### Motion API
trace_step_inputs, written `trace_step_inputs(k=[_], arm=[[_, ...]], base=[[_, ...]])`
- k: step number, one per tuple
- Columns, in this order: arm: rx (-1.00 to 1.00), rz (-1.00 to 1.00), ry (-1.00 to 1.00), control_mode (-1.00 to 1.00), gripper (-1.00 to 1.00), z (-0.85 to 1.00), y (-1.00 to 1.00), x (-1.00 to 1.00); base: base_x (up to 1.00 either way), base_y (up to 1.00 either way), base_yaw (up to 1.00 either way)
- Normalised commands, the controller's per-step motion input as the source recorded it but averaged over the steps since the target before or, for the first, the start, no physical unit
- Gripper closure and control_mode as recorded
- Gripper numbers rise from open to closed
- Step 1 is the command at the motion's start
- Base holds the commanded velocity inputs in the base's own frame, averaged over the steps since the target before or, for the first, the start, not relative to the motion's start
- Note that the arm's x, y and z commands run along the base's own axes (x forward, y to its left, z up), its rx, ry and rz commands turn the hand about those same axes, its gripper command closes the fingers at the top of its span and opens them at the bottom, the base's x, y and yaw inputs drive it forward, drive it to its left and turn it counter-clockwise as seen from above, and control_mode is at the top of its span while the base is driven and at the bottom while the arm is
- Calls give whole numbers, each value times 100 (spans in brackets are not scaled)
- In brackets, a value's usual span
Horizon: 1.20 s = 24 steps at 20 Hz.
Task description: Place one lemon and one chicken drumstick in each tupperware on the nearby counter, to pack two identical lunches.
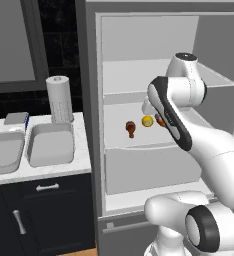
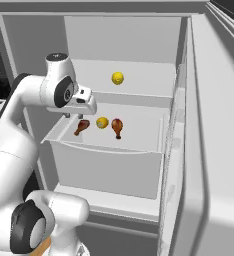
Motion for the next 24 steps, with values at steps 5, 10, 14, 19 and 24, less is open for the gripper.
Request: trace_step_inputs(k=[5,10,14,19,24], arm=[[0,0,0,-100,-100,0,0,0],[0,-1,-1,-100,-100,0,-6,-15],[2,-4,-2,-100,-100,-41,-38,-39],[0,0,-15,-100,-100,-35,-14,2],[0,6,-12,-100,-100,-49,-45,7]], base=[[0,0,0],[0,0,0],[0,0,0],[0,0,0],[0,0,0]])
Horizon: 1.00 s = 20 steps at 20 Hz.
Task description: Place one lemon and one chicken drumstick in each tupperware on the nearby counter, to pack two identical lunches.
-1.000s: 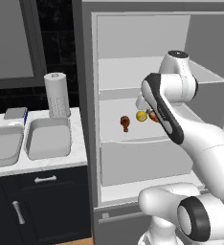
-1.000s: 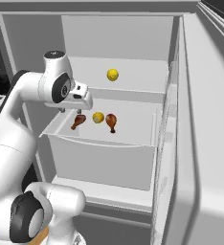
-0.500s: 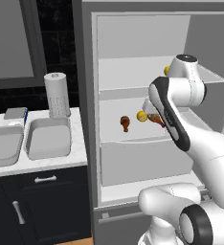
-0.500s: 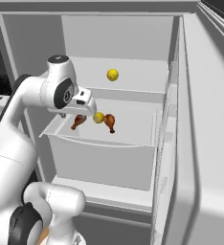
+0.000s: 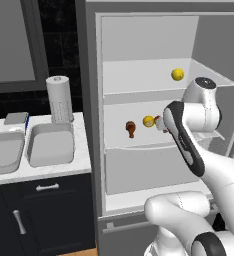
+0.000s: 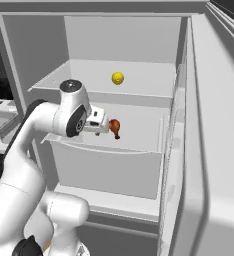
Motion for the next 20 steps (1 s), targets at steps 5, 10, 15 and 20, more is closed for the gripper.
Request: trace_step_inputs(k=[5,10,15,20], arm=[[0,10,0,-100,-100,-39,-63,33],[0,17,0,-100,-100,-37,-58,63],[0,22,0,-100,-100,-26,-25,82],[0,19,-2,-100,-100,-29,-6,79]], base=[[0,0,0],[0,0,0],[0,0,0],[0,0,0]])
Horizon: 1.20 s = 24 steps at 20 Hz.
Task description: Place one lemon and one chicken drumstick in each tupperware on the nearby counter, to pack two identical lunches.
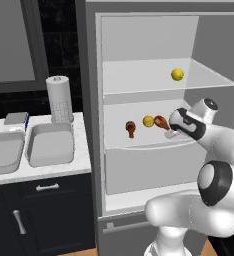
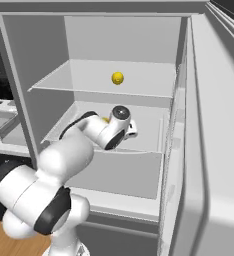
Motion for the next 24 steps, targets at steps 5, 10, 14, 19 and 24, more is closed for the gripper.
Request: trace_step_inputs(k=[5,10,14,19,24], arm=[[0,9,0,-100,-100,-7,0,81],[0,7,0,-100,-100,-10,0,69],[0,8,0,-100,-100,-31,0,55],[0,11,0,-100,-100,-66,0,45],[-4,14,0,-100,100,-85,21,-10]], base=[[0,0,0],[0,0,0],[0,0,0],[0,0,0],[0,0,0]])
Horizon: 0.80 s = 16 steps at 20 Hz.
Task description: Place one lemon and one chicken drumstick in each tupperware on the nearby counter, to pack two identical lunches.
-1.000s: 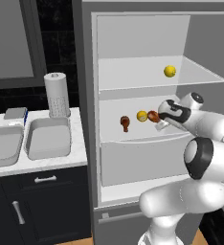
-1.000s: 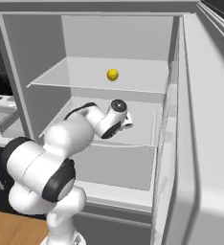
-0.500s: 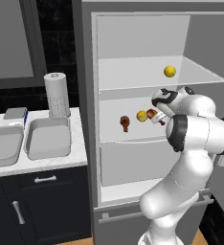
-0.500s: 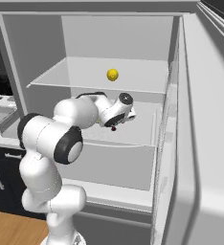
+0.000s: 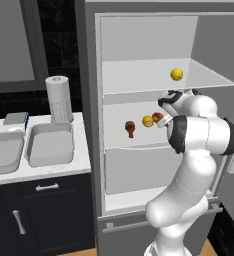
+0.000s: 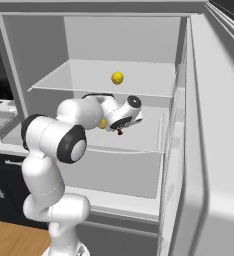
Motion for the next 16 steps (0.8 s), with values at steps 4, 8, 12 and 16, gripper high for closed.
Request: trace_step_inputs(k=[4,8,12,16], arm=[[-4,10,0,-100,100,-46,19,-86],[0,7,0,-100,100,-3,2,-100],[0,9,0,-100,100,3,0,-100],[-1,13,0,-100,100,40,1,-100]], base=[[0,0,0],[0,0,0],[0,0,0],[0,0,0]])
